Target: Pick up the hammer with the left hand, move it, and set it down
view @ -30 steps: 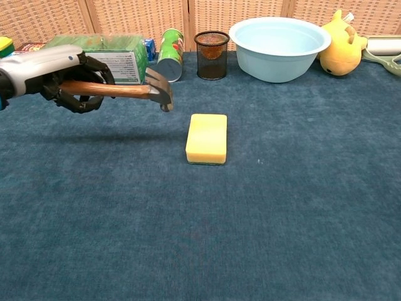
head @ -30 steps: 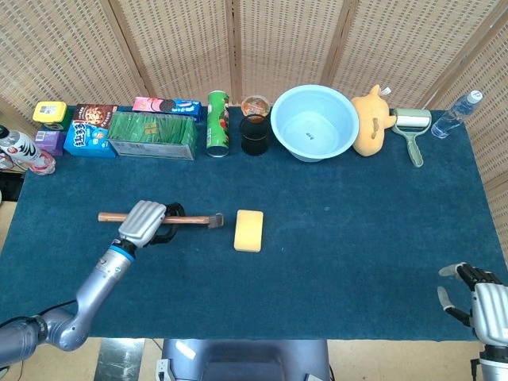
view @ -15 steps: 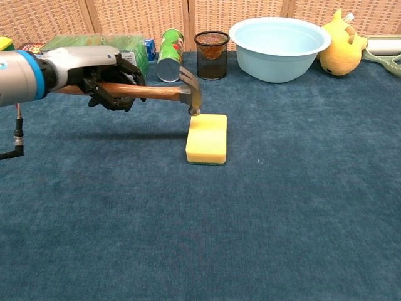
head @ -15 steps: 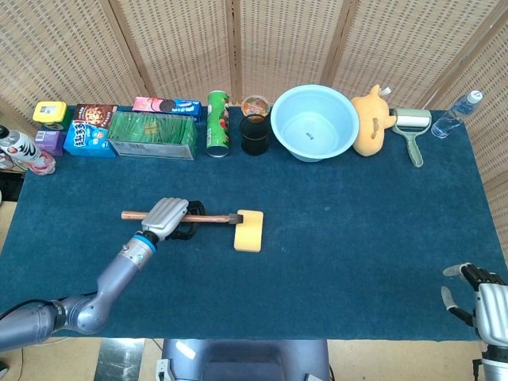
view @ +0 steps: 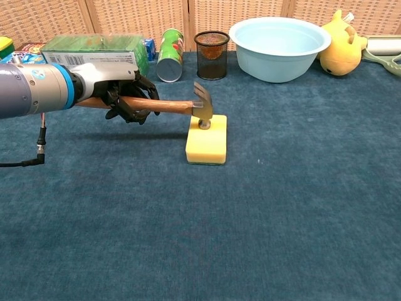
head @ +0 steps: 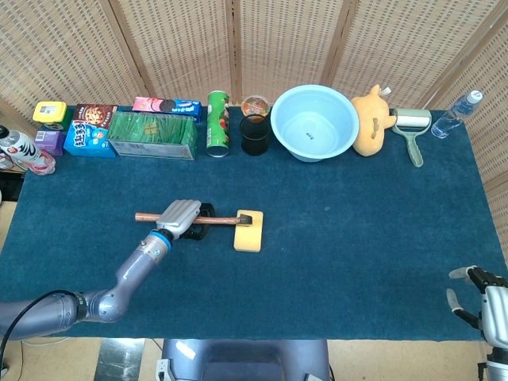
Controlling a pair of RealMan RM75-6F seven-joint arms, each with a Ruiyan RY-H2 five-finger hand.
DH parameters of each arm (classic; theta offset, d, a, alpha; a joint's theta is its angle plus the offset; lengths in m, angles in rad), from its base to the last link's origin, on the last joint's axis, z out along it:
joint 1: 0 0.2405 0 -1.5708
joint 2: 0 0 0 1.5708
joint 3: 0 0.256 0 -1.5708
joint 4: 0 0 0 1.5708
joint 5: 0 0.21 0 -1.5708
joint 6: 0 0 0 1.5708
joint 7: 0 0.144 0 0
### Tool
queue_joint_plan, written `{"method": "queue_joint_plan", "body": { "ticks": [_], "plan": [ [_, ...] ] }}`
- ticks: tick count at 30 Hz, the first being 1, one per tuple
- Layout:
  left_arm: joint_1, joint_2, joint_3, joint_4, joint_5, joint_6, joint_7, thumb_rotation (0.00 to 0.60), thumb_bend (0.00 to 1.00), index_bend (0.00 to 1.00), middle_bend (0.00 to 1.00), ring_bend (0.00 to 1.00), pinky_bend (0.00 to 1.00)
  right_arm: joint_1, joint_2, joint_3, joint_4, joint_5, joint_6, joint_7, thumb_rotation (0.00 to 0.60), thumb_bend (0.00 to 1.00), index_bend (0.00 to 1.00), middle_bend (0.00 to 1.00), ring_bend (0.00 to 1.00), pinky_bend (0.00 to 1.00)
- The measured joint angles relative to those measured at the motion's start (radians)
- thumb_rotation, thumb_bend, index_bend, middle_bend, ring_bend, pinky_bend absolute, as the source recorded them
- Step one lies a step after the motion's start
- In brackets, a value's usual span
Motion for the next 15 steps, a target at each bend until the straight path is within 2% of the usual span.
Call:
{"method": "queue_joint_plan", "body": {
  "ticks": [6,15],
  "plan": [
    [0.01,0.034,-0.014,-0.041,0.034,0.009,-0.044,0.6,0.58,0.52,0.57,0.59,0.76,-0.004,-0.005,0.0,0.006,-0.001,0.003,0.01,0.6,0.39,0.45,0.44,0.47,0.43],
    [0.064,0.107,-0.038,-0.124,0.173,0.027,-0.183,0.6,0.58,0.52,0.57,0.59,0.75,-0.001,-0.006,0.002,0.002,-0.004,-0.002,0.0,0.6,0.39,0.45,0.44,0.47,0.43]
  ]
}}
